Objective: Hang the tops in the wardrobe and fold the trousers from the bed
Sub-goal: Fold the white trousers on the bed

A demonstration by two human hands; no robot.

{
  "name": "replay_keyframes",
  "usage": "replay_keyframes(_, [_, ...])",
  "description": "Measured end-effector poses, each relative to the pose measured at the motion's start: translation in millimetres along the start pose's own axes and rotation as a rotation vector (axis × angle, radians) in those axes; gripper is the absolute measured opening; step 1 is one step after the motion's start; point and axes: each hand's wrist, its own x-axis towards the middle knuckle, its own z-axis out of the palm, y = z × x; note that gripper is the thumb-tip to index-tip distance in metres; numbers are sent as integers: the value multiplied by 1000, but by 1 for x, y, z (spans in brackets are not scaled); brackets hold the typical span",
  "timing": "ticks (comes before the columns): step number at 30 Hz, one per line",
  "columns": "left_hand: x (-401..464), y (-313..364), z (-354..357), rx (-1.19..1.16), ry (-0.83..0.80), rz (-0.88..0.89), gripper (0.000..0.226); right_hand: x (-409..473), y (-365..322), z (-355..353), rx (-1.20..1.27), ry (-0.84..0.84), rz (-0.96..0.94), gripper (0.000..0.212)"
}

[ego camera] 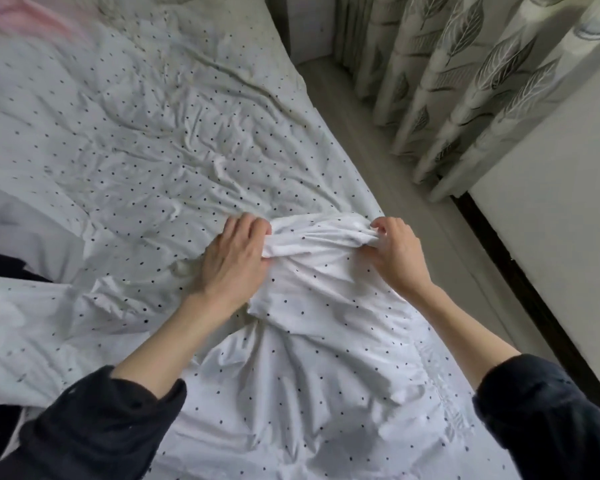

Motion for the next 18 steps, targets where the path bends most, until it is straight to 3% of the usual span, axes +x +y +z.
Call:
replay_keyframes(2, [-9, 0, 10, -45, -656, -41, 56, 1, 1, -2, -74, -255, 24, 40])
replay_keyframes(3, [-12, -2, 14, -79, -898, -54, 50, 0, 1, -1, -40, -359, 18, 43])
replay_keyframes(4, [-16, -4, 18, -120, -982, -46, 39, -1, 0, 0, 17, -418, 23, 48])
replay_keyframes(5, [-17, -6, 21, -175, -931, -46, 30, -2, -2, 3, 59, -436, 49, 54])
replay_keyframes(7, [-12, -16, 24, -277, -619, -144, 23, -1, -5, 11, 20, -398, 81, 56])
replay_keyframes(9, [1, -33, 30, -274, -340, -216, 13, 8, -7, 22, -47, -314, 71, 42])
replay_keyframes(10, [8, -43, 31, -246, -322, -221, 16, 14, -9, 26, -32, -282, 102, 32])
replay_keyframes(11, [12, -51, 33, -234, -414, -226, 27, 19, -10, 28, -1, -292, 154, 30])
replay_keyframes(13, [14, -62, 42, -252, -732, -316, 50, 36, -14, 33, -63, -403, 260, 55])
replay_keyframes(15, [11, -68, 46, -286, -920, -376, 40, 51, -17, 39, -222, -492, 264, 51])
replay_keyframes(17, [8, -74, 43, -327, -850, -386, 18, 60, -23, 42, -208, -454, 239, 17])
replay_keyframes(18, [10, -79, 37, -346, -747, -406, 14, 64, -25, 41, -150, -397, 229, 14])
